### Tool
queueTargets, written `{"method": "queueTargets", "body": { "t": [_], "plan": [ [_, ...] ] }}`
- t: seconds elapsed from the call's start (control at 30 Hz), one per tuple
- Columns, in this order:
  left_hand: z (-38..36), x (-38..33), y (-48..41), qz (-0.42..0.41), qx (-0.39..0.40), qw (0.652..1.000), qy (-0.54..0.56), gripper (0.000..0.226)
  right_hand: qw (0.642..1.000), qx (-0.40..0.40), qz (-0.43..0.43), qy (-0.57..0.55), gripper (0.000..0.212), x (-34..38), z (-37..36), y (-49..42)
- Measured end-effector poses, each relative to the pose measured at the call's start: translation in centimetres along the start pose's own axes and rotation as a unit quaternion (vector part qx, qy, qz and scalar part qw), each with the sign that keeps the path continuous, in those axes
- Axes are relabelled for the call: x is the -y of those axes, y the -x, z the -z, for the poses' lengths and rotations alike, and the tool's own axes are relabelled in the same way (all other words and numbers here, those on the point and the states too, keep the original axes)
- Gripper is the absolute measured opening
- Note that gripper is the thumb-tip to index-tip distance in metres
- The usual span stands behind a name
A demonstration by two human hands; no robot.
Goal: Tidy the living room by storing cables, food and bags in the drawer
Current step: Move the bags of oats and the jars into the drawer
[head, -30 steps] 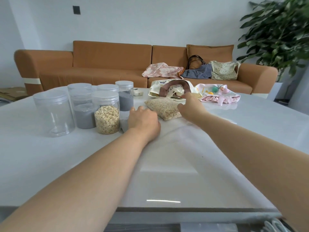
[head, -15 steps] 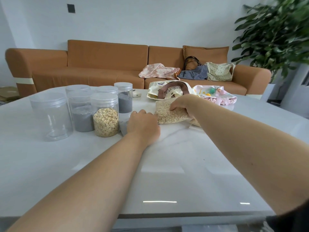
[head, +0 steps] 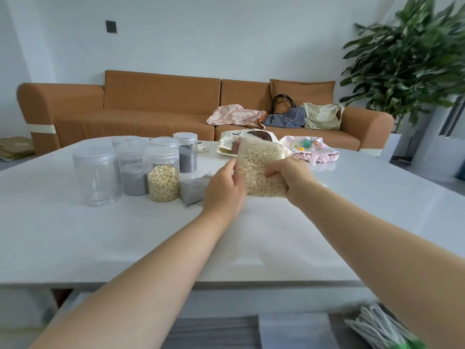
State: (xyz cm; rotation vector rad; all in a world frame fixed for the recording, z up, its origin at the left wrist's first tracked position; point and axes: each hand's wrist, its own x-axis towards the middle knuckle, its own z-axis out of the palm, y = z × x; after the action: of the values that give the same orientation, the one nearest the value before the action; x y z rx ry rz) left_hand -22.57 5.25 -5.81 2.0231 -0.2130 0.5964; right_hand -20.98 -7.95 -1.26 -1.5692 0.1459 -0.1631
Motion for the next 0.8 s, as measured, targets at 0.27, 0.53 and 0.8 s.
{"method": "queueTargets", "body": {
  "t": [0.27,0.53,0.8],
  "plan": [
    [0.9,-3.8,6.2,0.117,0.135,0.968,0.178,0.040,0.990,0.135,0.022,-0.039,0.039,-2.8,4.9,10.0],
    [1.5,-6.3,12.2,0.098,0.140,0.963,0.208,0.034,0.975,0.192,-0.040,-0.105,0.034,-4.2,10.3,14.5],
    [1.2,-5.4,17.3,0.069,0.178,0.943,0.271,0.041,0.974,0.206,-0.056,-0.074,0.059,-7.5,13.0,16.3]
  ]
}}
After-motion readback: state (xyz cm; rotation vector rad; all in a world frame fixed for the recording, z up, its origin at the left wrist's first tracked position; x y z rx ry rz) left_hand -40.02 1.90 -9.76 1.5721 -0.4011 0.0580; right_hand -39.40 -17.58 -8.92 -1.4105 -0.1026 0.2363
